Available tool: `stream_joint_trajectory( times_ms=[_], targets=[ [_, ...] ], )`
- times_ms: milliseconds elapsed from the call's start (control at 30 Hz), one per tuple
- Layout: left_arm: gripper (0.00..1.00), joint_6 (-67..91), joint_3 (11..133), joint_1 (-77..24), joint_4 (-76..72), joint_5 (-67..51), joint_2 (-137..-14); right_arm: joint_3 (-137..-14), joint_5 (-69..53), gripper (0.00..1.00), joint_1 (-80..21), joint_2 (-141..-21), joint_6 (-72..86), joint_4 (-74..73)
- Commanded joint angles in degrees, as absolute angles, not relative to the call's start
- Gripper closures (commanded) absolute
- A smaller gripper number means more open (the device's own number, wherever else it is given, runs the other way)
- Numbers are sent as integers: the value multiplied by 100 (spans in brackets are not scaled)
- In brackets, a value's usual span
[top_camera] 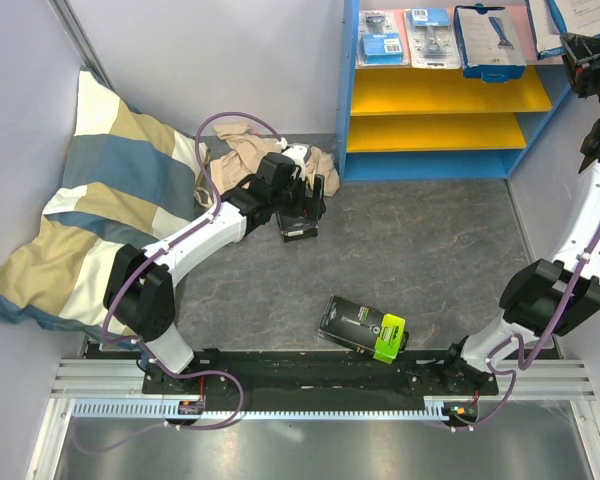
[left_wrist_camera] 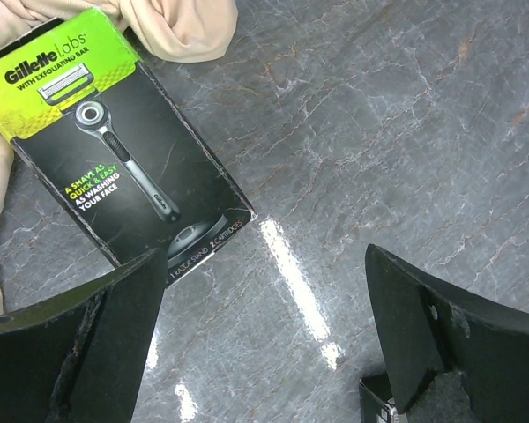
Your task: Place and organize the shaving razors onto the shelf
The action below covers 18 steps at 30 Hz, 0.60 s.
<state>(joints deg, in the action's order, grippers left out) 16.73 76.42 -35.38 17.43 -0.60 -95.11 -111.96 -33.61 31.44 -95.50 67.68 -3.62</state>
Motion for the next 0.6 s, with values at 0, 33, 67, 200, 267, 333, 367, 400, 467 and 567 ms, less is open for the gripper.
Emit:
stream_joint_trajectory(
  times_ms=[0, 33, 67, 200, 267, 333, 367, 400, 467, 567],
  targets=[
    [0, 1828, 7550, -3516, 1512, -202, -9510, -11777, -3401, 80, 3182, -9817, 7163, -53],
    [0, 1837, 7541, -3516, 1503, -202, -9510, -11803, -3410, 80, 3199, -9930, 7163, -61],
    [0, 1837, 7532, -3516, 1512, -202, -9510, -11812, -3419, 79, 3217, -9984, 7172, -62],
    [0, 1863, 7488, -3516, 1494, -185, -9475, -11795, -3384, 79, 3269, -10142, 7137, -61],
    [0, 1881, 7471, -3507, 1503, -193, -9475, -11839, -3410, 79, 3287, -10274, 7146, -62],
    [0, 1916, 7445, -3507, 1485, -185, -9483, -11935, -3489, 79, 3305, -10405, 7172, -70],
    [0, 1925, 7436, -3507, 1477, -211, -9492, -11953, -3507, 79, 3322, -10450, 7189, -79],
    [0, 1925, 7436, -3507, 1477, -228, -9510, -11953, -3516, 79, 3322, -10468, 7189, -70],
    [0, 1951, 7409, -3507, 1485, -281, -9510, -11979, -3498, 78, 3322, -10555, 7207, -70],
    [0, 2039, 7322, -3516, 1468, -342, -9422, -12128, -3560, 77, 3322, -10731, 7260, -79]
  ],
)
